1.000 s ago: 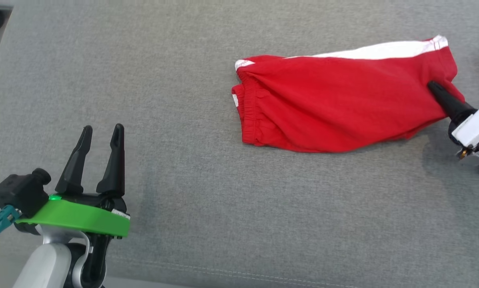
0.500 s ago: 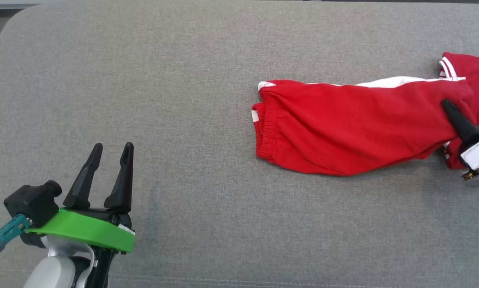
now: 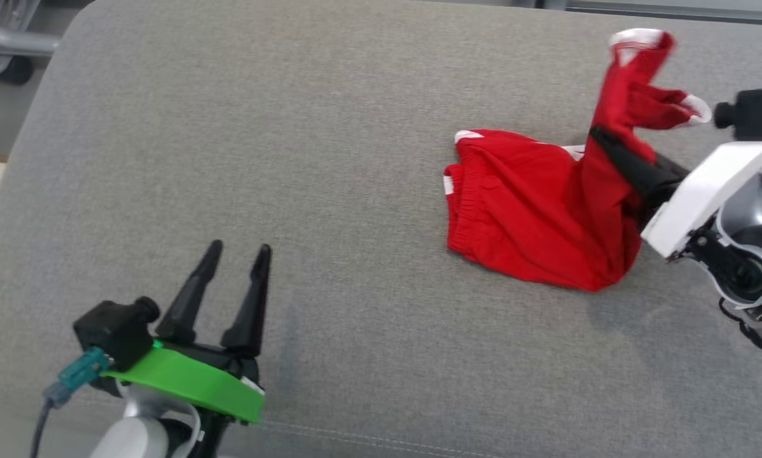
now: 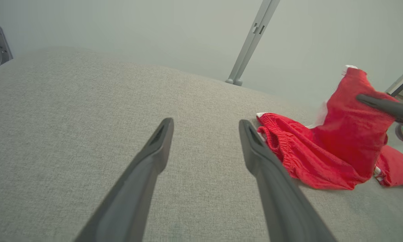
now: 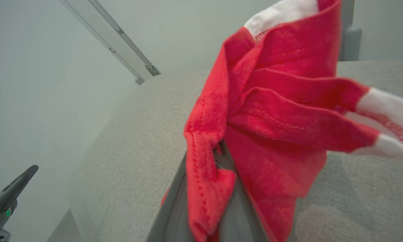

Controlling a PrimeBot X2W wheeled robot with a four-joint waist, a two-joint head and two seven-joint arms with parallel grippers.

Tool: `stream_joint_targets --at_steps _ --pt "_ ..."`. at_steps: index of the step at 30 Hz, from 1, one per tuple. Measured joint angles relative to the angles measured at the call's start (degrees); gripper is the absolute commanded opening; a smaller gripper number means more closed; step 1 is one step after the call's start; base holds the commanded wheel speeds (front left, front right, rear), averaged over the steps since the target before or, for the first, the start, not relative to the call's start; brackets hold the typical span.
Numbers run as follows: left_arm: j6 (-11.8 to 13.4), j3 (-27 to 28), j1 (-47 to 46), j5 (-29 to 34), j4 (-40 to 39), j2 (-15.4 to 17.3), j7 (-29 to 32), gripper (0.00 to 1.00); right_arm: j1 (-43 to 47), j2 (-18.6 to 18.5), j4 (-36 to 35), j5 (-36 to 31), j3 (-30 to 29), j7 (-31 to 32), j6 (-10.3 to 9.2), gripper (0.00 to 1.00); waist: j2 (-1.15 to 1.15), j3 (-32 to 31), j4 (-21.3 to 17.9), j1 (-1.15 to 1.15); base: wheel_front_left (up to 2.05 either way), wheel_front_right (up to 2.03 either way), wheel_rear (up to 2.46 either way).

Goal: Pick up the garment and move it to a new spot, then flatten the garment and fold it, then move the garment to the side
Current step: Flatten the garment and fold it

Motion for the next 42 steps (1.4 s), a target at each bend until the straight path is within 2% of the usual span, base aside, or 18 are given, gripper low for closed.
stream_joint_targets --at_steps 6,10,14,16,19,20,22,23,24,31,36,42 --pt "-1.46 -2.83 -0.25 1.18 -0.08 -1.55 -0.1 1.0 -1.01 1.63 3.11 -1.16 3.57 5.61 -4.16 0.0 0.0 0.49 3.88 0.0 0.0 0.0 0.0" --pt "-1.89 -3.83 -0.41 1.79 0.56 -2.55 -1.03 1.0 -2.1 3.13 5.08 -1.26 3.93 7.17 -5.09 0.0 0.0 1.09 6.62 0.0 0.0 0.0 0.0" --pt "-1.89 -3.56 -0.59 2.31 2.0 -2.93 -2.12 1.0 -3.75 5.14 6.11 -1.33 4.61 8.28 -5.1 0.02 0.0 1.77 8.98 0.0 0.0 0.0 0.0" --pt "-1.89 -2.94 -0.59 2.46 2.48 -3.16 -2.68 1.0 -4.4 6.12 6.87 -1.44 5.37 9.05 -5.13 0.32 0.0 2.05 9.85 0.0 0.0 0.0 0.0" --pt "-1.87 -2.26 -0.59 2.6 3.67 -3.16 -3.23 1.0 -5.41 7.36 8.04 -2.47 6.46 9.85 -5.14 0.41 0.0 2.23 10.41 0.0 0.0 0.0 0.0" --pt "-1.86 -2.19 -0.58 2.6 3.76 -3.16 -3.3 1.0 -5.61 7.76 8.35 -2.47 6.55 9.96 -5.15 0.41 0.0 2.16 10.38 0.0 0.0 0.0 0.0" --pt "-1.85 -1.99 -0.58 2.6 3.83 -3.19 -3.61 1.0 -5.86 8.31 8.7 -2.47 6.67 10.39 -5.15 0.49 0.0 1.94 10.08 0.0 0.0 0.0 0.0" --pt "-1.85 -1.77 -0.58 2.59 3.9 -3.19 -3.63 1.0 -5.93 8.51 8.91 -2.47 6.83 10.58 -5.15 0.67 0.0 1.84 9.86 0.0 0.0 0.0 0.0" --pt "-1.85 -1.57 -0.58 2.59 3.96 -3.19 -3.64 1.0 -6.0 8.57 9.07 -2.48 6.95 10.85 -5.15 0.98 0.0 1.76 9.63 0.0 0.0 0.0 0.0" --pt "-1.79 -0.12 -0.55 2.54 4.94 -2.98 -4.2 1.0 -7.03 8.77 8.71 -3.53 7.55 10.71 -4.94 1.0 0.0 1.28 7.5 0.0 0.0 0.0 0.0" --pt "-1.78 0.51 -0.54 2.54 5.17 -2.36 -4.35 1.0 -7.0 8.03 6.01 -3.6 6.12 8.76 -3.97 1.0 0.0 0.86 6.09 0.0 0.0 0.0 0.0" --pt "-1.6 1.66 -0.34 2.54 4.81 -1.63 -4.63 1.0 -3.65 2.9 5.54 -2.87 2.9 6.76 -4.24 1.0 0.0 0.45 3.7 0.0 0.0 0.0 0.0"
